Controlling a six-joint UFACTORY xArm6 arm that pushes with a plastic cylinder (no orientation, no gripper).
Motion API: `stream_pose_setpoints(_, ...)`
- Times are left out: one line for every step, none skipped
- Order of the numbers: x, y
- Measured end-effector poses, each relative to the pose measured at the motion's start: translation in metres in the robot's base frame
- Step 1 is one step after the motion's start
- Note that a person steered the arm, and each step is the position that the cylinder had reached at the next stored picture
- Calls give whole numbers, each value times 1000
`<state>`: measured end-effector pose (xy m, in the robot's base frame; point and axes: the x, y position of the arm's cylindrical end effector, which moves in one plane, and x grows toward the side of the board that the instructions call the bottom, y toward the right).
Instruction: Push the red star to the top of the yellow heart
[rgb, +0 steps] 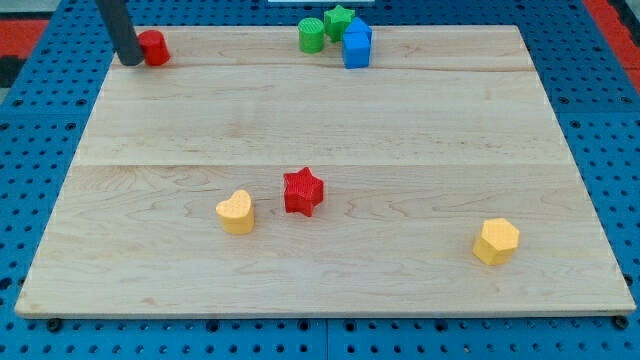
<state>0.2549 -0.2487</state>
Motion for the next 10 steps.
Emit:
stream_pose_setpoints(2, 0)
stream_pose_setpoints(56, 22)
stream_pose_setpoints(107, 70)
stream_pose_setpoints(121, 157)
stream_pose_setpoints(142, 228)
stream_pose_setpoints(187, 304)
stream_pose_setpoints(255, 312)
stream_pose_setpoints(247, 257)
stream_pose_setpoints(213, 203)
stream_pose_setpoints(233, 171)
